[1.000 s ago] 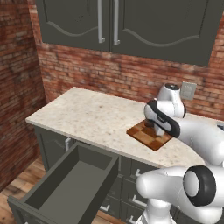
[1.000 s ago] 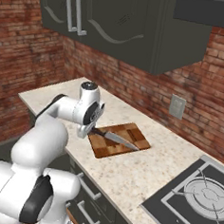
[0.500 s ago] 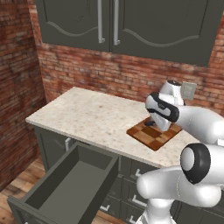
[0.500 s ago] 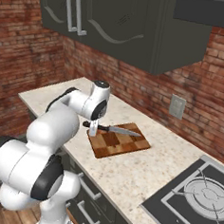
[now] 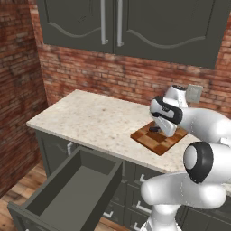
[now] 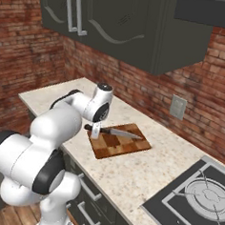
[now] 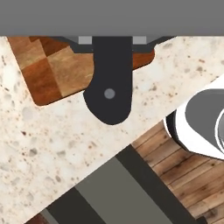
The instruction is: Pick up the knife from the drawer and place it on the cutting board. Then place the meat from the plate to the cutting board.
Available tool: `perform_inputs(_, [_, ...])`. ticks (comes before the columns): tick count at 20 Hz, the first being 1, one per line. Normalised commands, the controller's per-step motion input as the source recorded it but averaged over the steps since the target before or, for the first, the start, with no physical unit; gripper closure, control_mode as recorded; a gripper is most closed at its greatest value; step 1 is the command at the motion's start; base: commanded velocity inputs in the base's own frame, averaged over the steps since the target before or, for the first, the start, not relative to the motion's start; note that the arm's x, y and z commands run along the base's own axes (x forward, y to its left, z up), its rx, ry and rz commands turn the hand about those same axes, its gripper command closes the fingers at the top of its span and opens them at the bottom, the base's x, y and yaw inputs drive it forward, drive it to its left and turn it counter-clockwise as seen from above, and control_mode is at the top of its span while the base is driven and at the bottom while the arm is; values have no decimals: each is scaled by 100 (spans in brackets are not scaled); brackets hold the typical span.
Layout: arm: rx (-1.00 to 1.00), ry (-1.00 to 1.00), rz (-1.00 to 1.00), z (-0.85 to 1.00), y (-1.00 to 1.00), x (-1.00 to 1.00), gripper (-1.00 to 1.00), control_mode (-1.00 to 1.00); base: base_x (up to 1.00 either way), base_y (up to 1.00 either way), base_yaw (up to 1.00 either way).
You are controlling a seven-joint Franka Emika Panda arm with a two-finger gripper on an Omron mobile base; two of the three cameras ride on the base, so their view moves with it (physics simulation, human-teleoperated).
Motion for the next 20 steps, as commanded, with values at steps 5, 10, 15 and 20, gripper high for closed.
perform_inputs(5, [0, 0, -6, -30, 0, 8, 100, -100, 0, 0, 0])
perform_inputs(10, [3, 0, -1, -40, 4, 7, 100, -100, 0, 0, 0])
perform_inputs(15, [0, -2, 5, -35, 0, 18, 100, -100, 0, 0, 0])
perform_inputs(20, [0, 0, 6, -39, 0, 52, 100, -100, 0, 0, 0])
